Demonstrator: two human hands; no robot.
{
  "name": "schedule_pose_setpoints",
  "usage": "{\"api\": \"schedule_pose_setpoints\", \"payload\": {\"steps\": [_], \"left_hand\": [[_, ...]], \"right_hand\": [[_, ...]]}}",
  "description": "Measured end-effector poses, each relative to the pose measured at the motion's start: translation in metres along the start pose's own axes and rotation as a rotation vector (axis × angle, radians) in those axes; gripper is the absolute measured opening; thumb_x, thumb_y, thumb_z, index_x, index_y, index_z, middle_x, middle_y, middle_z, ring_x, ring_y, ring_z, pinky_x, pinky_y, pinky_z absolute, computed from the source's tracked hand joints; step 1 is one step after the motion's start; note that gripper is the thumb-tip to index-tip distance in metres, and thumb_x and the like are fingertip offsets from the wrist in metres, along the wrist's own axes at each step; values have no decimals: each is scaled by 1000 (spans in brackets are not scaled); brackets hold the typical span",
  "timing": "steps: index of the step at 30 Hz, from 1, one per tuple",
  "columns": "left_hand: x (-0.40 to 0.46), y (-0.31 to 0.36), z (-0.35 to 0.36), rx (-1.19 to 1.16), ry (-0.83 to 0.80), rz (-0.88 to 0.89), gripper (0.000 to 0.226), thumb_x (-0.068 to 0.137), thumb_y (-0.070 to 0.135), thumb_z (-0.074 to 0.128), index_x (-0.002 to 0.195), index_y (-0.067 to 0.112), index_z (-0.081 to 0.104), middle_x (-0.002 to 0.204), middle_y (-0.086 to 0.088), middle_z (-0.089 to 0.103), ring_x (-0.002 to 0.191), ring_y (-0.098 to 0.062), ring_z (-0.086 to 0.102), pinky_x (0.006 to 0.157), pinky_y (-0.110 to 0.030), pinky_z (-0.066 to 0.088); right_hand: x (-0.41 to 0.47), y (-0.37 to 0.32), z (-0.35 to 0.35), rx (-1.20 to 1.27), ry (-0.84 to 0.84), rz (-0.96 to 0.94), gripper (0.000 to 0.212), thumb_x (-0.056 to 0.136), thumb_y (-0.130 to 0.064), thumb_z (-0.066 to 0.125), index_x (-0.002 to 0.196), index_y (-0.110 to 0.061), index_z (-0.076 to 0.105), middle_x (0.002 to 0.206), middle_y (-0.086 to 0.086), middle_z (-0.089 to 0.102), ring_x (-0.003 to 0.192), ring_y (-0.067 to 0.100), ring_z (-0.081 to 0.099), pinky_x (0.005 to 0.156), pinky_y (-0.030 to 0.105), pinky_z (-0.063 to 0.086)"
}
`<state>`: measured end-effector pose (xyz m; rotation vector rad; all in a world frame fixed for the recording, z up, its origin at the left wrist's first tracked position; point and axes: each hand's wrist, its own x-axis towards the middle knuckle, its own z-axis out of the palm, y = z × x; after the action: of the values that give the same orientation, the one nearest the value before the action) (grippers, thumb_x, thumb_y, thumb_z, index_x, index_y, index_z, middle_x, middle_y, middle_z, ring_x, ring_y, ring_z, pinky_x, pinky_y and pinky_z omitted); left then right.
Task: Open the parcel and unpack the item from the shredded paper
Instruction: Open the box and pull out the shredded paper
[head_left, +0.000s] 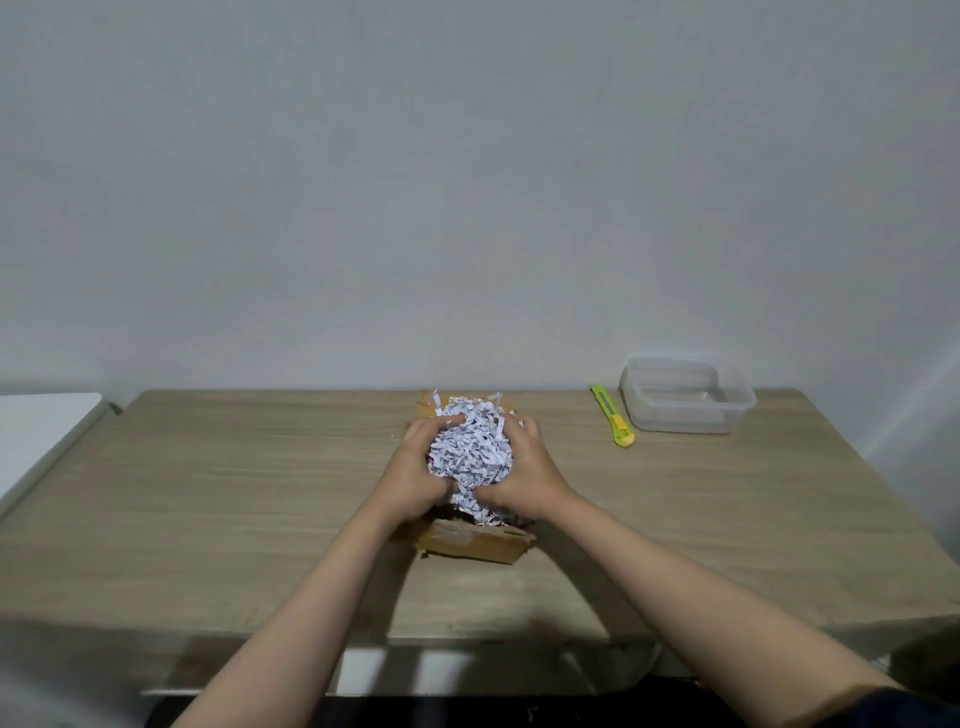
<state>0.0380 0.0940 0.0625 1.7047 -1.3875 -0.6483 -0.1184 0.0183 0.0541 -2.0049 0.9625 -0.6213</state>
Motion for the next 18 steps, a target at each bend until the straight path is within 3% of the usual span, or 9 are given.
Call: {"api": "schedule_pose_setpoints", "payload": {"steps": [6, 15, 18], "left_hand": [[-8, -2, 6, 2, 18, 69, 80, 51, -3, 60, 127, 19, 55, 120, -2, 50, 110, -9, 49, 88, 1, 32], [-24, -33, -9, -68, 55, -13, 79, 49, 4, 57, 124, 29, 52, 120, 4, 49, 114, -8, 48, 92, -1, 32], [-23, -35, -11, -71, 69, 22, 80, 50, 5, 57, 127, 23, 53, 123, 2, 49, 119, -10, 46, 96, -5, 33]], "right_hand": [[1, 7, 4, 3, -27, 50, 93, 56, -15, 80, 137, -20, 34, 138, 3, 24, 124, 18, 41, 90, 16, 36], [6, -1, 37, -30, -124, 94, 99, 56, -17, 79, 141, -24, 28, 138, 4, 25, 127, 20, 39, 90, 19, 39], [10, -12, 29, -60, -134, 45, 90, 57, -14, 79, 135, -24, 34, 138, 3, 24, 116, 17, 44, 86, 22, 43]]}}
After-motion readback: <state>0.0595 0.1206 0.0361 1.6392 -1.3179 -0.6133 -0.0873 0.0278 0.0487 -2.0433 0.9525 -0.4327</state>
